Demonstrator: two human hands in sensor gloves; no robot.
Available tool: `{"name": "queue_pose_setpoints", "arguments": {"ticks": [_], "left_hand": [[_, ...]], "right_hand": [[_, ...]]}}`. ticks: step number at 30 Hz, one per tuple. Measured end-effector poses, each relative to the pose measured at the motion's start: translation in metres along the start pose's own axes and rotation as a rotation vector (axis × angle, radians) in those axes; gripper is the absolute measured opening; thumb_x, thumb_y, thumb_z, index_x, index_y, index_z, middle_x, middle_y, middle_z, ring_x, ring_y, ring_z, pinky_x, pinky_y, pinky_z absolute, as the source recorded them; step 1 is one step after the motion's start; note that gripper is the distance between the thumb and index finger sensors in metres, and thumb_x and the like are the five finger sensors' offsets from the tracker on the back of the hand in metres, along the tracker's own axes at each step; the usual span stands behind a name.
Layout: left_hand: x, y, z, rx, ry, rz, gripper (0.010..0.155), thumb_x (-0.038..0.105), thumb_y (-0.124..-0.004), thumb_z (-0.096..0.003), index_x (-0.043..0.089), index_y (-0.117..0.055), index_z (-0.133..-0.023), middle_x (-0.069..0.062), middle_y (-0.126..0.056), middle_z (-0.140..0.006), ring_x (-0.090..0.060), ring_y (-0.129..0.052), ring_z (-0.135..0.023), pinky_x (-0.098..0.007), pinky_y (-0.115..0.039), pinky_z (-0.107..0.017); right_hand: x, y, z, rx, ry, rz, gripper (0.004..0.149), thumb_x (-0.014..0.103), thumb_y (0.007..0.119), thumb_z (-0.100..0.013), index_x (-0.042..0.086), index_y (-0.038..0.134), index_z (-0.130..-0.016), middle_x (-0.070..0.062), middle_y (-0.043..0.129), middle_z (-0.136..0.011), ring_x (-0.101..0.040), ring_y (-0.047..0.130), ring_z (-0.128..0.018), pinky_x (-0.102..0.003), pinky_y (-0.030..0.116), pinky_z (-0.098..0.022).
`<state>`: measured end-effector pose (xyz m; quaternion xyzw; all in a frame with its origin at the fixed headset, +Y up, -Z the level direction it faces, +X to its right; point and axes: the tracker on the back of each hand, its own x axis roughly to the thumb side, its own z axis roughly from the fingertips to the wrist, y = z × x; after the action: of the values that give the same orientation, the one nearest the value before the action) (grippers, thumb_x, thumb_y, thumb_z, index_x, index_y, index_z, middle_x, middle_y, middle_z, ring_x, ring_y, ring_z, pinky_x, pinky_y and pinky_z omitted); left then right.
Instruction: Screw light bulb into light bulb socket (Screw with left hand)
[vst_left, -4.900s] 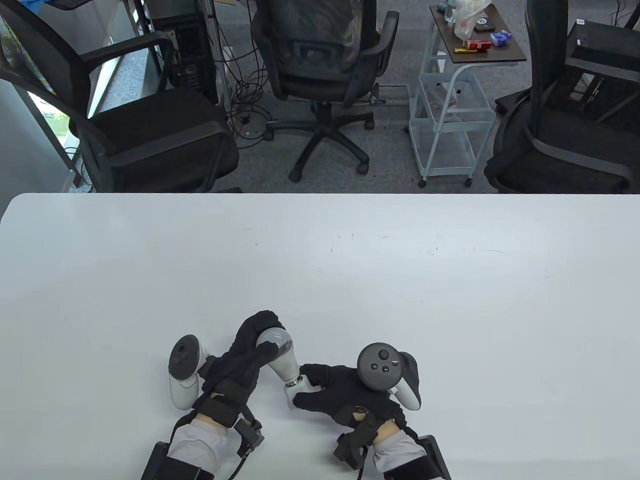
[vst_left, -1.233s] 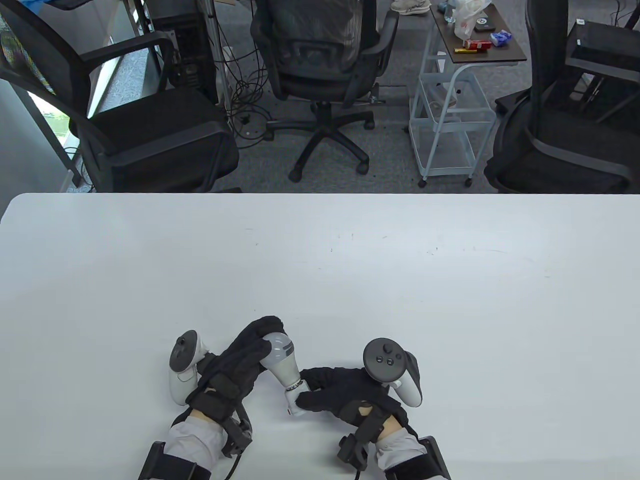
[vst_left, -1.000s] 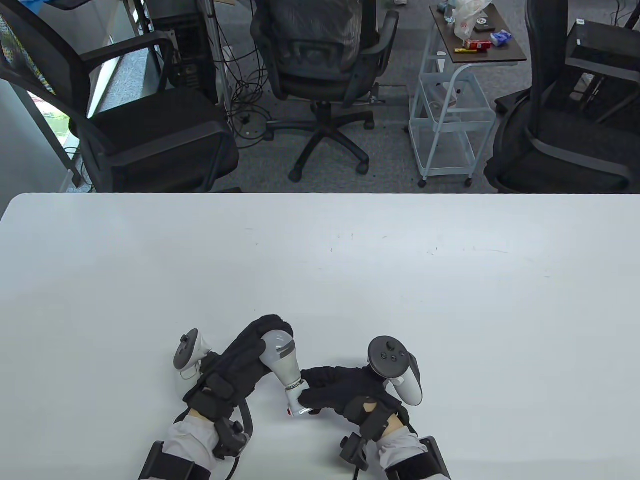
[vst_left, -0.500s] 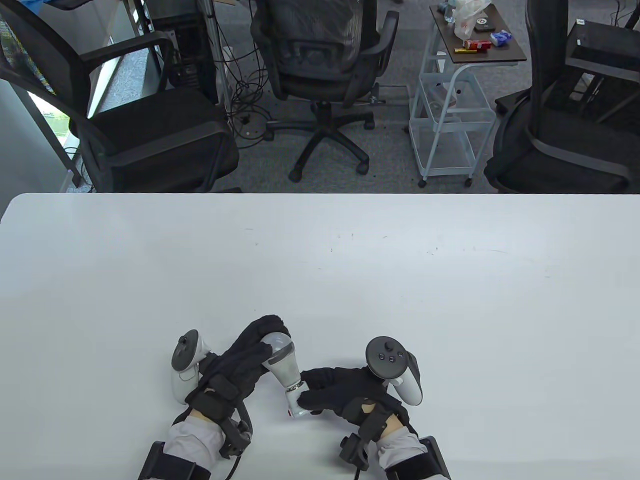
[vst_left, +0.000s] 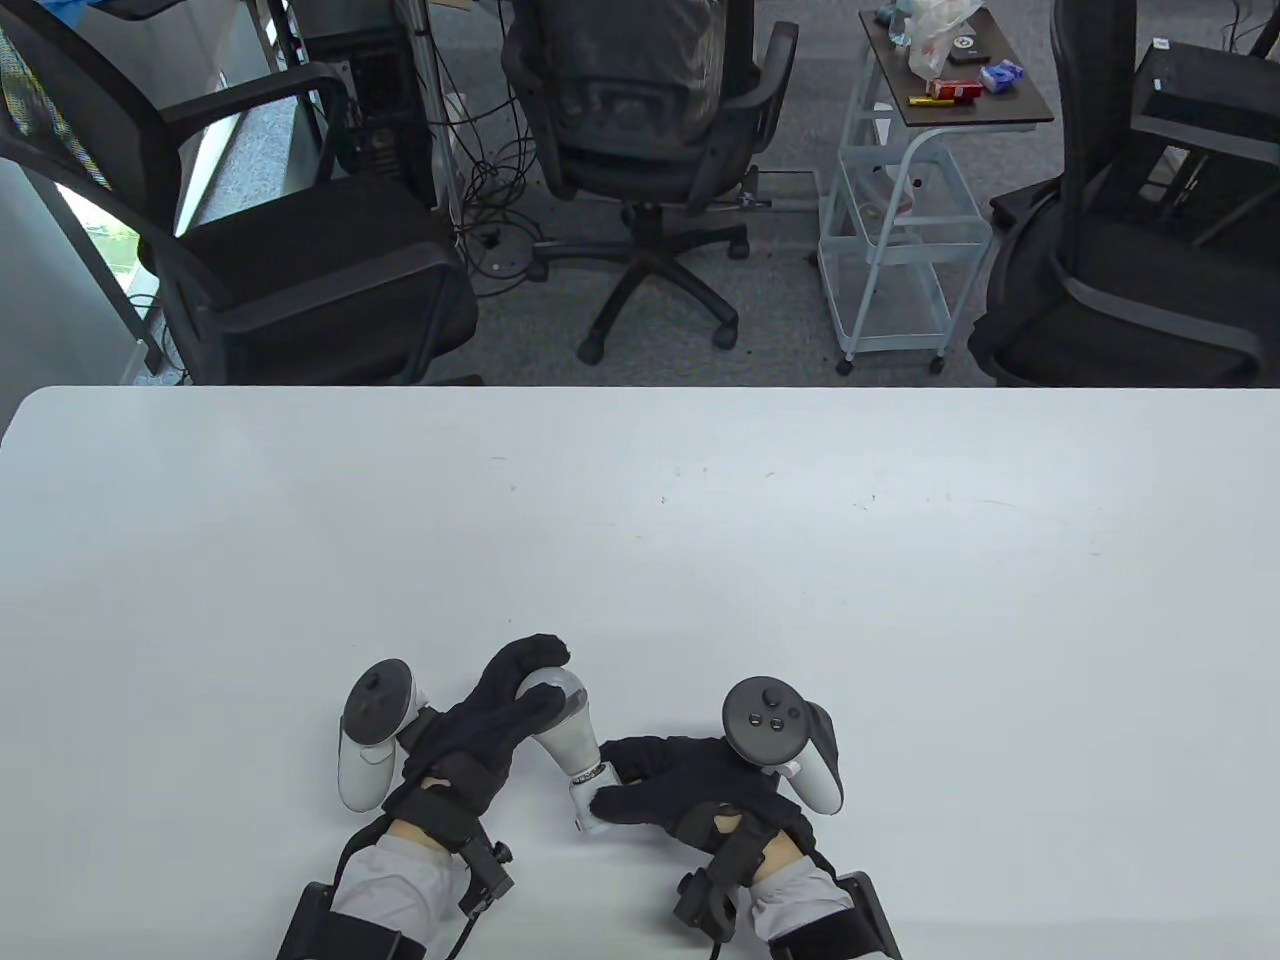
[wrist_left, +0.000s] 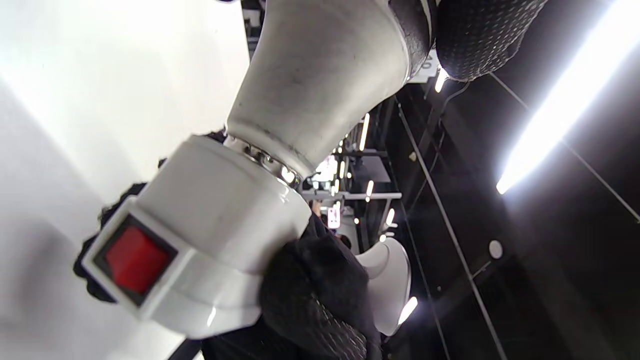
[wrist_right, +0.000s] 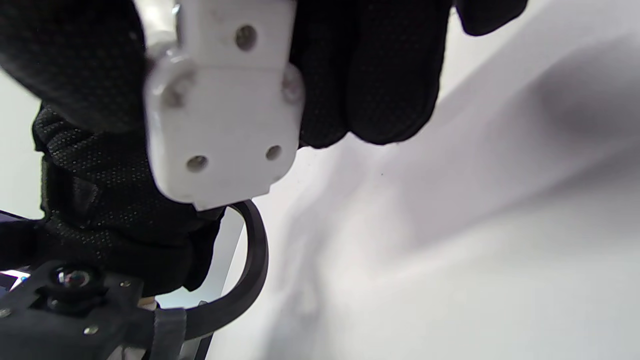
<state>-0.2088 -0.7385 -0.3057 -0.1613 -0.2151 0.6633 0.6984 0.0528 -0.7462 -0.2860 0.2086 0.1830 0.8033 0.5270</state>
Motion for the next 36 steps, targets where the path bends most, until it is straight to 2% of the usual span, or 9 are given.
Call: {"name": "queue_pose_setpoints", "arguments": {"ticks": [7,15,27,36], "left_hand": [[-0.0022,0.0004,-0.0017,-0.051,-0.077,0.122,0.064,0.046,-0.071,-0.0664,0.024,-0.043,-0.119,-0.026,-0.044,-0.116,-0.051,-0.039,-0.109,-0.086,-0.034,-0.066],[0.0003,0.0006,-0.0018,-0.066,-0.139,0.162,0.065,0.046,-0.073,-0.0655,0.025,-0.044,-0.119,-0.024,-0.046,-0.117,-0.049,-0.042,-0.111,-0.085,-0.036,-0.067],[0.0033,0.0004,-0.0026,-0.069,-0.216,0.24,0.064,0.049,-0.079,-0.0631,0.027,-0.051,-0.117,-0.019,-0.057,-0.116,-0.044,-0.059,-0.108,-0.084,-0.041,-0.069],[0.0032,0.001,-0.0037,-0.106,-0.241,0.31,0.064,0.046,-0.079,-0.0627,0.024,-0.052,-0.116,-0.021,-0.06,-0.115,-0.045,-0.063,-0.106,-0.083,-0.041,-0.069]], "right_hand": [[0.0032,-0.0015,0.001,-0.03,-0.027,0.028,0.062,0.046,0.096,-0.043,0.005,0.08,-0.086,-0.021,0.095,-0.073,-0.043,0.093,-0.061,-0.072,0.05,-0.065],[0.0089,-0.0012,0.0026,-0.07,-0.083,0.051,0.063,0.048,0.096,-0.041,0.005,0.082,-0.085,-0.019,0.096,-0.072,-0.041,0.095,-0.059,-0.072,0.051,-0.066],[0.0097,0.0002,0.0013,-0.05,-0.159,-0.04,0.063,0.05,0.096,-0.04,0.006,0.083,-0.083,-0.018,0.097,-0.069,-0.039,0.096,-0.057,-0.071,0.054,-0.065],[0.0077,0.0067,-0.002,-0.008,-0.159,-0.126,0.063,0.05,0.097,-0.039,0.006,0.083,-0.083,-0.017,0.098,-0.068,-0.038,0.097,-0.056,-0.07,0.055,-0.065]]}}
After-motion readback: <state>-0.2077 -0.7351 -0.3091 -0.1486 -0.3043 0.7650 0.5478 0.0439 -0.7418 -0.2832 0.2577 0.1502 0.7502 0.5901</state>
